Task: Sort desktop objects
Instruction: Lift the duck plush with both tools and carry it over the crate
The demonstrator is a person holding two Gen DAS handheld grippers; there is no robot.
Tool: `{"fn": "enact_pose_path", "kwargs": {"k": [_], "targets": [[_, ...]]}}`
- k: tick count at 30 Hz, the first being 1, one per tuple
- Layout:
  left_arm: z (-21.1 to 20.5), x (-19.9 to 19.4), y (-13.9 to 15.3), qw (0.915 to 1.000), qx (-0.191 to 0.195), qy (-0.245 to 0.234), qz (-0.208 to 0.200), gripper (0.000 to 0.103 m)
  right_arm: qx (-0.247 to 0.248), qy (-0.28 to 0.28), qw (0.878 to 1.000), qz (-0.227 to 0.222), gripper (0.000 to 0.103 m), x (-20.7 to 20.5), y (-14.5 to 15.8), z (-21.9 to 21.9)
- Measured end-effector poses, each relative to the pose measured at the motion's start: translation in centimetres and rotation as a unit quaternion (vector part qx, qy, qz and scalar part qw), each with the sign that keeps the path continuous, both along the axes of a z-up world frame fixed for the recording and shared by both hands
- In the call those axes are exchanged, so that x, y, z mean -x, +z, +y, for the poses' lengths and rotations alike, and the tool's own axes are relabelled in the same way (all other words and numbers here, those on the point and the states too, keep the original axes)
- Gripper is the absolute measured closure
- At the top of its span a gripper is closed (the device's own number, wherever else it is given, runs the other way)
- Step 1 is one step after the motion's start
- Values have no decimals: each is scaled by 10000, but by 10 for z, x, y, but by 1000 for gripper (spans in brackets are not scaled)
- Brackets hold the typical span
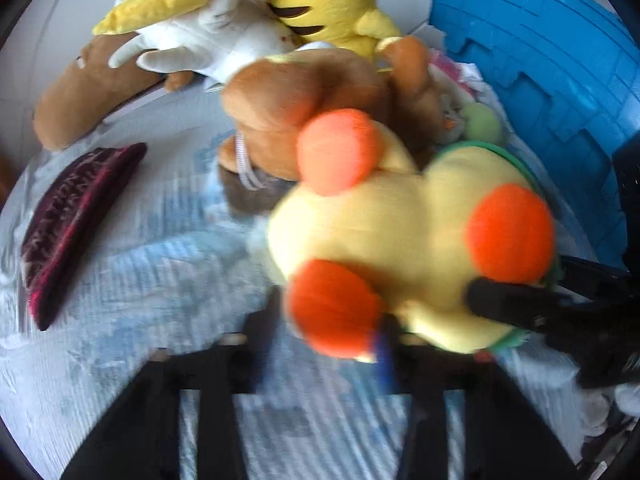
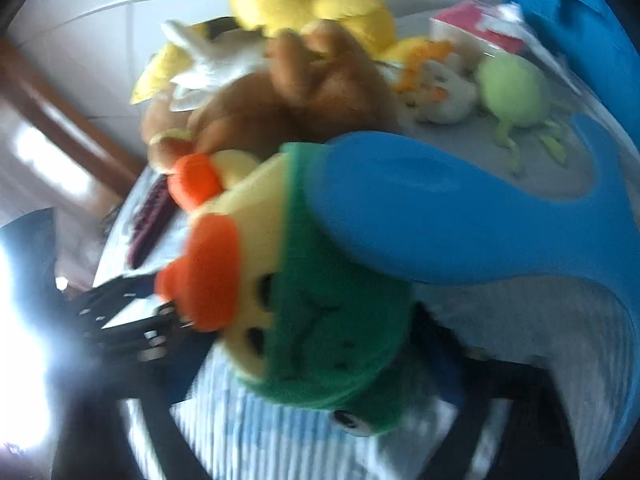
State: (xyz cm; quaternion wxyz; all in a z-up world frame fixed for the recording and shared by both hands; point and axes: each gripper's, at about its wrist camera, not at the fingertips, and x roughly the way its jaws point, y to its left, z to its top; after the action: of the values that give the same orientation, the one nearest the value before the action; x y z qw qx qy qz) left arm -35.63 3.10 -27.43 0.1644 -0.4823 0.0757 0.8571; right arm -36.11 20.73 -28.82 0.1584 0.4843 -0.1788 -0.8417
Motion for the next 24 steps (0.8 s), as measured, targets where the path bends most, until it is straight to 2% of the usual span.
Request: {"fn": "enact_pose_path", "kwargs": {"k": [3,8,13,24], "targets": [[1,-4,4,10000,19,-7,36,74,-275,90,9995,100,27,-4,6,-9],[-4,-18,26,9999,-54,-35,125,74,-266,33,9993,251,28,-18,25,-10],[-6,-32,61,9992,-233,-46,328,74,-335,0,9979,550,28,-36,61,-13],[19,-56,133,9929,-572,-499,919,74,-673,-432,9893,1223,28,-80,142,6]]}}
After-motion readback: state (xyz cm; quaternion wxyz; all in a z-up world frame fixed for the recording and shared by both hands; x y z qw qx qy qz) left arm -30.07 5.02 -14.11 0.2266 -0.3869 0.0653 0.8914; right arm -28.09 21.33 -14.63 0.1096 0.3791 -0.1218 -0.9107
